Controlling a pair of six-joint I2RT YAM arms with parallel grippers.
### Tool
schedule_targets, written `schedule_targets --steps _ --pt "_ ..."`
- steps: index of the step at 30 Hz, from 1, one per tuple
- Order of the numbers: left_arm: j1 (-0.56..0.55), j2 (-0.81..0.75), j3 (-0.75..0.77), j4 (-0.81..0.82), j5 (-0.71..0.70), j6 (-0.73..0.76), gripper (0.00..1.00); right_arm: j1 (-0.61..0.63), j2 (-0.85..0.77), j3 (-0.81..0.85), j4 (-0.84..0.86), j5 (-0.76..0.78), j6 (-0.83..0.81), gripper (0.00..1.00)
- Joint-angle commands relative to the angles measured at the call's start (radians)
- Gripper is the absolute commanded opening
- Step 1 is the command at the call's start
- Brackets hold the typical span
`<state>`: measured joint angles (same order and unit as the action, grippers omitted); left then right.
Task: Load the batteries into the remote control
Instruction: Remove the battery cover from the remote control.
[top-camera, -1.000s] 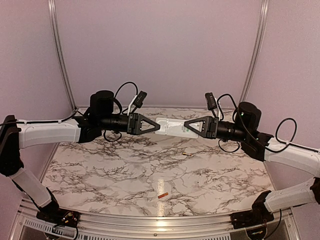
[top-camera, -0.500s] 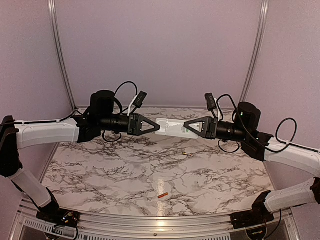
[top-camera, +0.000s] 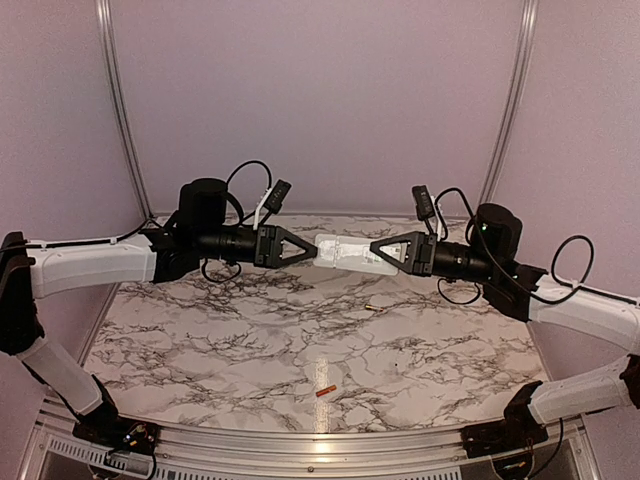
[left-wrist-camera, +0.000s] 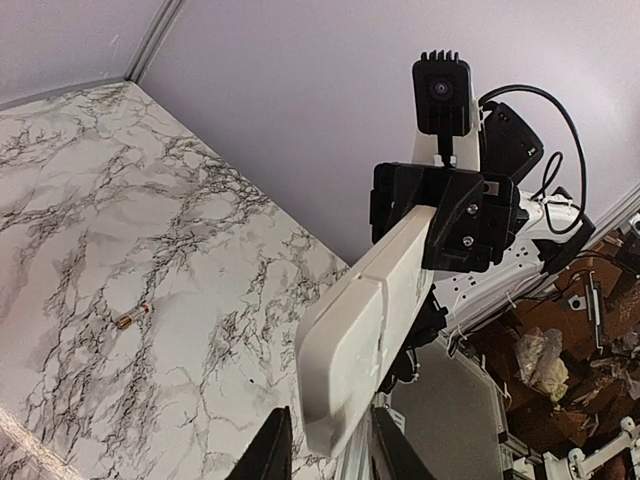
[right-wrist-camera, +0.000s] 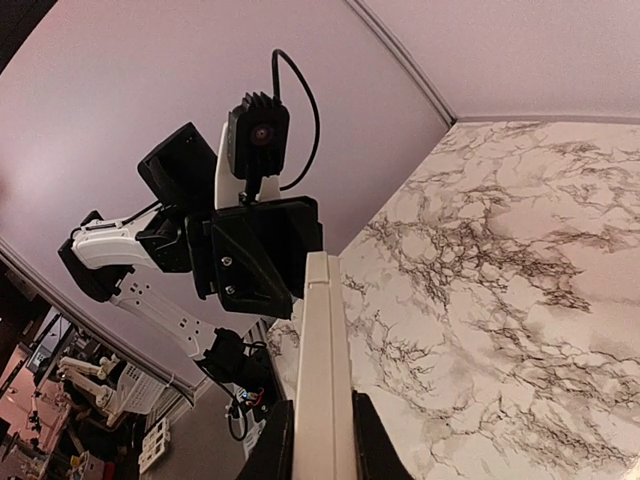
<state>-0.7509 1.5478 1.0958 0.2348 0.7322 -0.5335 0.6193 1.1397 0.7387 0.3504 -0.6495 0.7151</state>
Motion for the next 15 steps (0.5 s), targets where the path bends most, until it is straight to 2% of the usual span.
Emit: schedule_targets --steps 1,3,6,12,15 --pt "0.019 -0.019 0.018 -0.006 -0.025 0.004 0.25 -0.023 -0.002 0.018 0.002 0.021 0.012 0.00" --pt "0.019 -0.017 0.022 -0.011 -0.028 0.003 0.19 -0.023 -0.003 0.017 0.001 0.021 0.011 0.00" --pt "0.019 -0.013 0.022 -0.011 -0.025 0.005 0.17 -0.023 -0.001 0.015 0.007 0.018 0.013 0.00" --pt "0.019 0.002 0.031 -0.004 -0.019 -0.009 0.35 -0.023 0.004 0.013 0.025 0.003 0.023 0.00" --pt "0.020 0.015 0.042 -0.012 -0.020 -0.012 0.37 -0.023 0.004 0.016 0.030 -0.006 0.026 0.00"
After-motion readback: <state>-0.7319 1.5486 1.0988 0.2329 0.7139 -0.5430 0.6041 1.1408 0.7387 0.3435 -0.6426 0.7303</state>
